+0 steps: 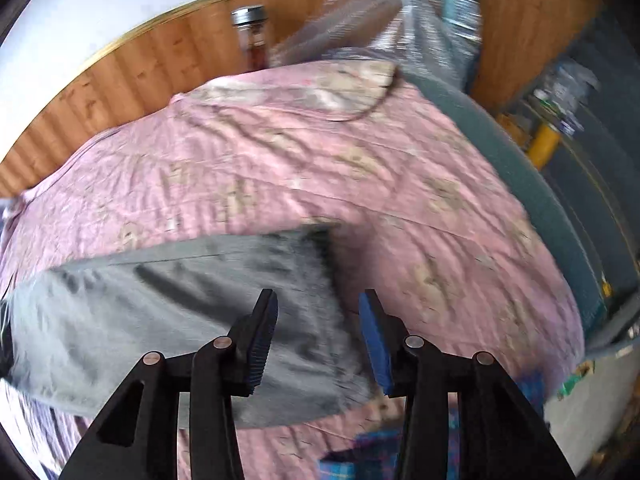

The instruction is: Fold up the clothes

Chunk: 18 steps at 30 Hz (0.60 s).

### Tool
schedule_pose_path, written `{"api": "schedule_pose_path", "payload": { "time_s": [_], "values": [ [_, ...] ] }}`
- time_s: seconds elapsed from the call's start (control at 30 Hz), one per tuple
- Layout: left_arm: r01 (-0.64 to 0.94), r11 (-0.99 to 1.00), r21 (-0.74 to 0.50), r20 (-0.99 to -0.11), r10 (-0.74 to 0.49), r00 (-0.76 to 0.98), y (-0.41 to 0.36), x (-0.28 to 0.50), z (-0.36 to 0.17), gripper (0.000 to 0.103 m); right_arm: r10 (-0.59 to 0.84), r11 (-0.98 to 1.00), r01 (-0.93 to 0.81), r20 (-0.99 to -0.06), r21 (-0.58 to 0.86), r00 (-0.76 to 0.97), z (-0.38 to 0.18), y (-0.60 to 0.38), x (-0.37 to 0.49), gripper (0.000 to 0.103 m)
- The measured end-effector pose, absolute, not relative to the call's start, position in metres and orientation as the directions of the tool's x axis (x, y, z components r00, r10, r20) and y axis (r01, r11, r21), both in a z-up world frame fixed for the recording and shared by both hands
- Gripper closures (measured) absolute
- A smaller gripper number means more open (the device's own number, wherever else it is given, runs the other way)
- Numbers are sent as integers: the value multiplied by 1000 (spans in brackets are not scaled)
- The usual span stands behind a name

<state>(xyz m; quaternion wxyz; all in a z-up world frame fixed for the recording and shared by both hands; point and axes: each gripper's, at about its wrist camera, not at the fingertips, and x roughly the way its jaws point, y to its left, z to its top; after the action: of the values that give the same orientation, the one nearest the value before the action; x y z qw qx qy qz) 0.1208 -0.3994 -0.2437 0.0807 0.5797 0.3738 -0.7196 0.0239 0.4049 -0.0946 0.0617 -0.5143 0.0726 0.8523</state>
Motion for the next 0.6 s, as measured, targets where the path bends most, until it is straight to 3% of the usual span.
{"api": "schedule_pose_path", "payload": {
  "time_s": [0.1,0.13,0.17,0.27,0.33,0.4,0.5,0.6],
  "values": [
    [562,-697,-445,-894,309,-325,-399,121,-245,96,27,-993,-116,-944,12,-328,-144,403,-10,66],
    [562,-695,-450,-891,307,-334,-398,121,-243,96,81,-989,-138,-963,-46,-256,-167,414,-16,78],
    [557,-691,-461,-885,311,-346,-397,120,-241,96,110,-985,-158,-964,-72,-241,-176,424,-17,84],
    [543,-683,-489,-869,323,-376,-390,122,-232,90,119,-963,-266,-946,-37,-300,-152,438,-10,83],
    [532,-670,-518,-851,337,-403,-386,129,-223,76,125,-959,-285,-908,-7,-400,-121,424,4,70],
    [523,-654,-546,-831,348,-433,-385,139,-214,72,79,-973,-230,-887,32,-455,-103,395,17,68],
    [524,-617,-586,-802,353,-482,-392,154,-203,67,-26,-995,-75,-906,64,-423,-117,348,31,67],
    [560,-543,-626,-772,327,-546,-417,165,-199,63,29,-999,-48,-954,-15,-298,-169,342,45,67]
  ]
}}
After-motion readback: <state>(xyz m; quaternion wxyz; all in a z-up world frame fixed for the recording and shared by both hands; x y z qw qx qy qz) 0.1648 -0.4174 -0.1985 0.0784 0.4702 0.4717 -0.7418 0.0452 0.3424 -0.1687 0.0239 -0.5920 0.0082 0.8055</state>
